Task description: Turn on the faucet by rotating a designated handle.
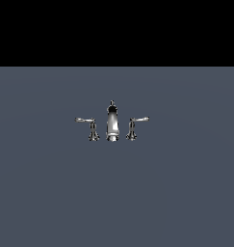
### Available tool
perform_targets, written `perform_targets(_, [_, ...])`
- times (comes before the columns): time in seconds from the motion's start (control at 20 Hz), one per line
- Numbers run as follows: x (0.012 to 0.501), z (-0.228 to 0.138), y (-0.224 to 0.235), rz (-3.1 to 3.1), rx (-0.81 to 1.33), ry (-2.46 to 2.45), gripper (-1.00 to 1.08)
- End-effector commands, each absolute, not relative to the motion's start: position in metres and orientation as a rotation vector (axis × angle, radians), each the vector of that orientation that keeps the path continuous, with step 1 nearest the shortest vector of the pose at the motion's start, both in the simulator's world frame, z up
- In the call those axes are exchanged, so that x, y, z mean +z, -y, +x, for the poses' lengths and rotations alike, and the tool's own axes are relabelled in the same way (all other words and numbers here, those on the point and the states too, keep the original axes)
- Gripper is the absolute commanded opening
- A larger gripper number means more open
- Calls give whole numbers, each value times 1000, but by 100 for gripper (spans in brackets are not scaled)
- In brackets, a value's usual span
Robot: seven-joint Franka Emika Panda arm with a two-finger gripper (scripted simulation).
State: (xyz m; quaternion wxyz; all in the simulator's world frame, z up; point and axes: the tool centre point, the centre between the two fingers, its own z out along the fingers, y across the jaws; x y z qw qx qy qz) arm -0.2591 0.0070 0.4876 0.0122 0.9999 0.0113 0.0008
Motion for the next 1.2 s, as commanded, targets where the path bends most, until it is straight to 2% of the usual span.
perform_targets(0.0, [488,-259,-7,3117,2,-35,-100])
perform_targets(0.6, [464,-239,-17,3117,2,103,-100])
perform_targets(1.15, [404,-182,-33,3090,1,462,-100])
